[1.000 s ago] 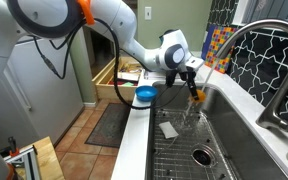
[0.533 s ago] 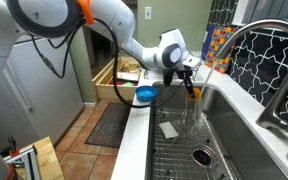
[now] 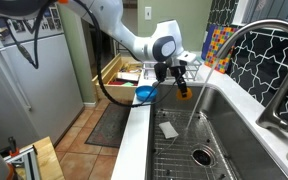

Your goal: Turn the faucet on then rinse the orange bowl under it

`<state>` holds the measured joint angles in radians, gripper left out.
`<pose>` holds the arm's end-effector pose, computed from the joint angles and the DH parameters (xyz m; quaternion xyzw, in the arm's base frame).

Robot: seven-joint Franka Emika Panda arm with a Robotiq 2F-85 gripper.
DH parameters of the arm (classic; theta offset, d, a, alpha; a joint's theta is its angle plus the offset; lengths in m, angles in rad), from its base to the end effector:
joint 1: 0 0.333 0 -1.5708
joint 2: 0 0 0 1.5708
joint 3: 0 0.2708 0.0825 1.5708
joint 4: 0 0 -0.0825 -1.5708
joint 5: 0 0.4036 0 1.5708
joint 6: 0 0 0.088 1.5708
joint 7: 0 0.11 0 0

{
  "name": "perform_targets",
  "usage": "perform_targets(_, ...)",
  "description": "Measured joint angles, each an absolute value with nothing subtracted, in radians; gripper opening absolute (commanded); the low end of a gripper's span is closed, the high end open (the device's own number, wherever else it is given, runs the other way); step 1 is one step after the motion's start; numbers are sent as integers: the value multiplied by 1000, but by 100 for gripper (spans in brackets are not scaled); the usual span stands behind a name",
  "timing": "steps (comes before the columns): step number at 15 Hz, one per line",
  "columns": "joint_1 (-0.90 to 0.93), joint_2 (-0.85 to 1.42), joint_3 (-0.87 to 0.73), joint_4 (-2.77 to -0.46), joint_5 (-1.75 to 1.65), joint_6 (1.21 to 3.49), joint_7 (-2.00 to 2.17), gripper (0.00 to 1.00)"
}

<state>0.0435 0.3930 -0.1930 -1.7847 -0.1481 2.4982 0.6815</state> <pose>0.6705 -0.0917 0.3169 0.9233 -0.3372 0.1786 0.0430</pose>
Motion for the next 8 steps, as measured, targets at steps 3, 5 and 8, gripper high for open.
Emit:
perform_targets(3, 6, 283, -176, -1890, -98, 2443, 529, 49)
perform_targets(5, -20, 208, -165, -1958, -53, 2395, 410, 49)
perform_targets(8, -49, 100, -157, -2041, -17, 2330, 261, 49)
